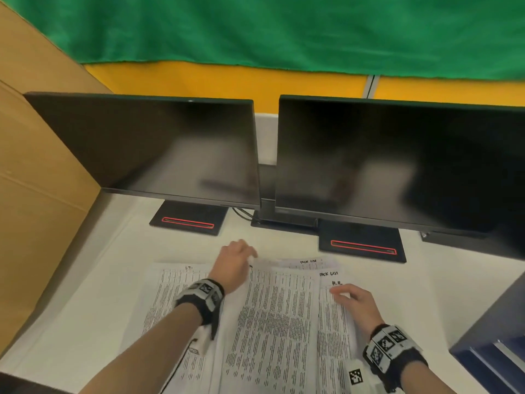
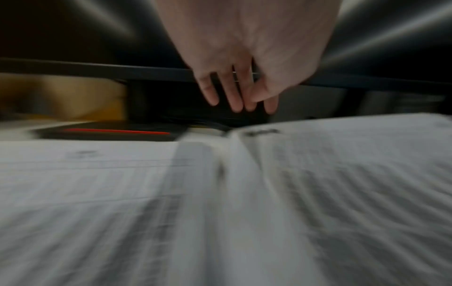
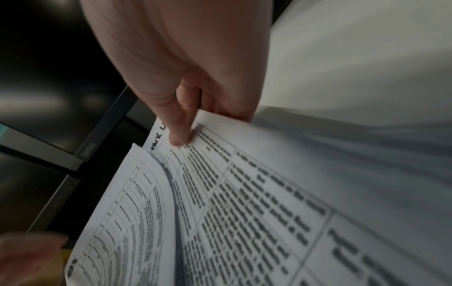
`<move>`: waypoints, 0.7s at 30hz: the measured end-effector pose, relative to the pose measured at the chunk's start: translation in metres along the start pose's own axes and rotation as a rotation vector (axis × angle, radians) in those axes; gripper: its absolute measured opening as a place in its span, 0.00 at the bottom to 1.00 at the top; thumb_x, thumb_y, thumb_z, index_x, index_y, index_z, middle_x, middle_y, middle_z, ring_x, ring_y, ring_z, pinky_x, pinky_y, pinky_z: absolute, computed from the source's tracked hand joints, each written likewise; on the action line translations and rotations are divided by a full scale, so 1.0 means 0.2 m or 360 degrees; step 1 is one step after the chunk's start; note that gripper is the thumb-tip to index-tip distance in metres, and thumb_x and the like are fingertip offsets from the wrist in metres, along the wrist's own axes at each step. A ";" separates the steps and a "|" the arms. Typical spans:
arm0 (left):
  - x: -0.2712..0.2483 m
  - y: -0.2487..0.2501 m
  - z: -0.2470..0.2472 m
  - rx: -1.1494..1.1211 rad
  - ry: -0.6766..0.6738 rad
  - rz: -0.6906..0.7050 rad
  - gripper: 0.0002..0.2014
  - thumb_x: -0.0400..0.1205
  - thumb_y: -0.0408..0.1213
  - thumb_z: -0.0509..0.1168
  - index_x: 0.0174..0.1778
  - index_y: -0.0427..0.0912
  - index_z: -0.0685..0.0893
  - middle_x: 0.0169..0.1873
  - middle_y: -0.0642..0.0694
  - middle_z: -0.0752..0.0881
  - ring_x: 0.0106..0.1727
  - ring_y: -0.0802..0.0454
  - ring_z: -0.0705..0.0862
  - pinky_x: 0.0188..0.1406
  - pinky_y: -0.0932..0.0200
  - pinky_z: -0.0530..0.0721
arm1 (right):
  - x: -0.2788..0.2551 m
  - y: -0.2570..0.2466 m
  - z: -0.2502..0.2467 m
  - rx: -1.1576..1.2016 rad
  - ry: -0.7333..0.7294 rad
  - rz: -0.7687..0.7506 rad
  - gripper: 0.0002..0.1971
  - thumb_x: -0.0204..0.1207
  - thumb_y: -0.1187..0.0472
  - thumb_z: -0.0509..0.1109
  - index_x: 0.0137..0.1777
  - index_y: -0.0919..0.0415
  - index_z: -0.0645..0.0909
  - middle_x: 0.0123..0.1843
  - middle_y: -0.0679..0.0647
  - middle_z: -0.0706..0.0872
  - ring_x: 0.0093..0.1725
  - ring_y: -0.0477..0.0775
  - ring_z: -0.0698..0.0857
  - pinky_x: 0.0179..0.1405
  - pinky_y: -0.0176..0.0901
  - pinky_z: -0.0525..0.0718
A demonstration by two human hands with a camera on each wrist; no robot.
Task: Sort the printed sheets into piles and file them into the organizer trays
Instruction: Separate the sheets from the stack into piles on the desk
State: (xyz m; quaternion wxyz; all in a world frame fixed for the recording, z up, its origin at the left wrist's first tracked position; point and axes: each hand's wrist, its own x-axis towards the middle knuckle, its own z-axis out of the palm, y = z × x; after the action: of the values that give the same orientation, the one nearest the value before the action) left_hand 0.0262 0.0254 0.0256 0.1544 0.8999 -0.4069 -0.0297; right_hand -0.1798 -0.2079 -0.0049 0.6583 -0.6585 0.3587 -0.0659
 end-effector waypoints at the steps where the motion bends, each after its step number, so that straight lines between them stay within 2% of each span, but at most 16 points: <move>1: 0.02 0.08 0.03 0.0000 -0.0020 0.0115 0.14 0.79 0.32 0.60 0.59 0.49 0.81 0.55 0.50 0.79 0.55 0.52 0.75 0.61 0.51 0.74 | 0.00 0.00 0.00 -0.0035 0.0005 -0.0015 0.07 0.75 0.75 0.68 0.47 0.70 0.87 0.54 0.54 0.86 0.60 0.53 0.80 0.64 0.44 0.69; 4: 0.07 0.21 0.11 0.0071 -0.0260 0.0238 0.13 0.81 0.44 0.59 0.62 0.51 0.76 0.55 0.52 0.77 0.57 0.53 0.72 0.63 0.52 0.69 | 0.01 0.01 0.01 -0.0078 0.0041 -0.0022 0.07 0.76 0.75 0.67 0.46 0.68 0.86 0.57 0.54 0.85 0.64 0.55 0.78 0.68 0.46 0.69; 8: 0.10 0.24 0.16 0.0054 -0.0198 0.0232 0.08 0.84 0.42 0.56 0.55 0.49 0.77 0.49 0.51 0.81 0.52 0.53 0.75 0.61 0.53 0.71 | 0.00 0.00 -0.01 -0.0115 0.0119 -0.0040 0.07 0.76 0.75 0.65 0.46 0.65 0.82 0.63 0.58 0.82 0.67 0.55 0.76 0.65 0.43 0.66; 10: 0.09 0.28 0.17 -0.0135 -0.0184 0.0208 0.07 0.84 0.41 0.56 0.49 0.46 0.78 0.45 0.50 0.82 0.48 0.53 0.76 0.56 0.55 0.75 | -0.01 -0.02 0.00 -0.0106 0.0122 -0.0047 0.10 0.76 0.76 0.64 0.50 0.63 0.80 0.65 0.58 0.80 0.65 0.51 0.73 0.62 0.40 0.64; 12: 0.07 0.33 0.17 -0.0355 -0.0220 0.0108 0.06 0.83 0.41 0.57 0.45 0.45 0.78 0.43 0.49 0.82 0.45 0.52 0.78 0.50 0.56 0.78 | -0.02 -0.03 0.01 -0.0053 0.0108 -0.0015 0.12 0.78 0.74 0.62 0.55 0.59 0.79 0.66 0.58 0.78 0.65 0.52 0.73 0.61 0.41 0.67; 14: 0.07 0.38 0.19 -0.0431 -0.0240 0.0011 0.06 0.83 0.40 0.58 0.44 0.45 0.78 0.43 0.49 0.82 0.45 0.52 0.79 0.49 0.55 0.80 | -0.04 -0.06 0.03 0.0083 0.0107 0.0047 0.10 0.80 0.68 0.62 0.58 0.56 0.78 0.64 0.61 0.79 0.58 0.52 0.79 0.50 0.41 0.75; 15: 0.07 0.40 0.21 -0.0431 -0.0241 -0.0024 0.06 0.83 0.40 0.58 0.44 0.45 0.78 0.43 0.49 0.82 0.45 0.51 0.79 0.48 0.54 0.81 | -0.05 -0.07 0.03 0.0154 0.0102 0.0072 0.09 0.81 0.63 0.63 0.59 0.55 0.77 0.62 0.62 0.79 0.53 0.51 0.81 0.45 0.41 0.75; 17: 0.06 0.44 0.24 -0.0440 -0.0229 -0.0091 0.05 0.83 0.40 0.58 0.44 0.45 0.78 0.45 0.48 0.83 0.45 0.50 0.80 0.47 0.54 0.80 | -0.06 -0.09 0.04 0.0182 0.0092 0.0092 0.13 0.80 0.54 0.66 0.63 0.52 0.72 0.59 0.57 0.79 0.52 0.50 0.80 0.46 0.42 0.76; 18: 0.06 0.46 0.26 -0.0458 -0.0223 -0.0118 0.05 0.83 0.40 0.58 0.45 0.45 0.78 0.45 0.48 0.83 0.45 0.50 0.80 0.47 0.55 0.79 | -0.07 -0.09 0.04 0.0148 0.0077 0.0070 0.18 0.78 0.55 0.69 0.64 0.50 0.68 0.57 0.54 0.78 0.52 0.50 0.81 0.48 0.42 0.78; 19: 0.06 0.48 0.27 -0.0468 -0.0220 -0.0128 0.06 0.83 0.41 0.58 0.47 0.45 0.78 0.46 0.48 0.83 0.46 0.50 0.80 0.47 0.56 0.78 | -0.06 -0.08 0.04 0.0119 0.0058 0.0031 0.22 0.77 0.60 0.71 0.66 0.49 0.65 0.55 0.53 0.79 0.51 0.50 0.83 0.48 0.44 0.82; 21: 0.05 0.51 0.28 -0.0475 -0.0190 -0.0099 0.07 0.83 0.43 0.58 0.49 0.45 0.78 0.49 0.49 0.82 0.48 0.52 0.79 0.49 0.58 0.78 | -0.05 -0.05 0.03 0.0037 0.0018 -0.0004 0.32 0.74 0.72 0.70 0.70 0.47 0.60 0.54 0.54 0.83 0.50 0.55 0.88 0.47 0.54 0.89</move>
State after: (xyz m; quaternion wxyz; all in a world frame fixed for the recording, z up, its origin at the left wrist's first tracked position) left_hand -0.0501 -0.0594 0.0043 0.2608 0.8757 -0.3784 -0.1481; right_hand -0.1805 -0.1987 0.0069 0.6637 -0.6510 0.3608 -0.0746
